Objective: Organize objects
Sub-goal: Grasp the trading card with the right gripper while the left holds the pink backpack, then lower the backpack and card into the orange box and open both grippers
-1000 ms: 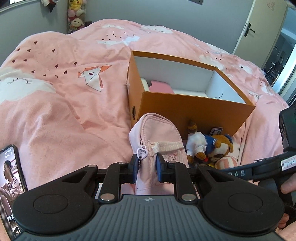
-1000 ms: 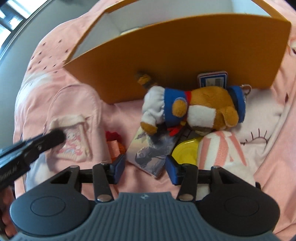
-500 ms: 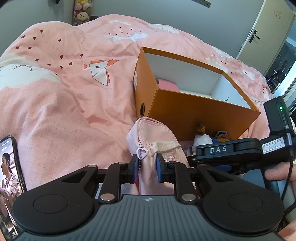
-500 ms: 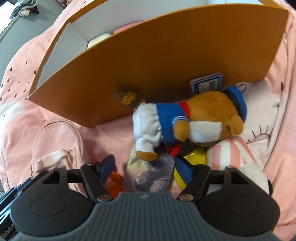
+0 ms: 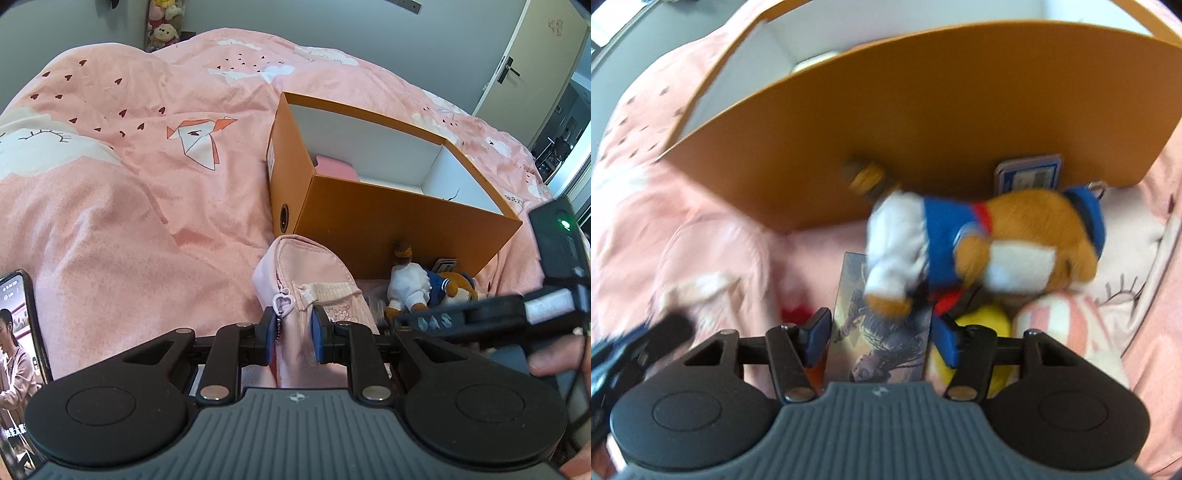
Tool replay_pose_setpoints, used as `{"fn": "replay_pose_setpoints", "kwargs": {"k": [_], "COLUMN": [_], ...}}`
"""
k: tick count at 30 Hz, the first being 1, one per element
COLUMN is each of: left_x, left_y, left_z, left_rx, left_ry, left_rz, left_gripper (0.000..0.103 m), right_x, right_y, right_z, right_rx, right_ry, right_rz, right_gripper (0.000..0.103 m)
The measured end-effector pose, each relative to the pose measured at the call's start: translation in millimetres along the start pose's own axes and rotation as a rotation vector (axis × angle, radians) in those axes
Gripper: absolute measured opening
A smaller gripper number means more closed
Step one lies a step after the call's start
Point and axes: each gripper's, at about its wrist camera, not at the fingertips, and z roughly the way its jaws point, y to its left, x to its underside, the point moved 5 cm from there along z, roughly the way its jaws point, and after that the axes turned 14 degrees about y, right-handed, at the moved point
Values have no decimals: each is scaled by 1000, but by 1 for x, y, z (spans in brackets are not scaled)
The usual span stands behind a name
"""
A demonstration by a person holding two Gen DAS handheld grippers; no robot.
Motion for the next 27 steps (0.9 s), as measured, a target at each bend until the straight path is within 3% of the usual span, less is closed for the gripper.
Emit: {"fn": "replay_pose_setpoints", "kwargs": {"k": [6, 14, 18, 23, 27], "left_x": [0, 0, 3, 3, -3], "left_y": [-2, 1, -13, -28, -41], "left_z": [0, 1, -12, -32, -51], "left_rx": [-11, -2, -17, -15, 26], "left_ry": [4, 13, -33, -82, -124], "left_rz": [18, -22, 23, 51, 68], "left_gripper": [22, 22, 21, 20, 20], "right_x": [27, 40, 55, 79, 90], "right_y": [16, 27, 31, 32, 38], "right_z": [1, 6, -11, -48, -88], "right_rx": [41, 43, 1, -47, -39], "right_ry": [57, 63, 52, 7, -113], "right_rz": [-179, -209, -239, -279, -325], "right_gripper": [61, 61, 60, 60, 60]}}
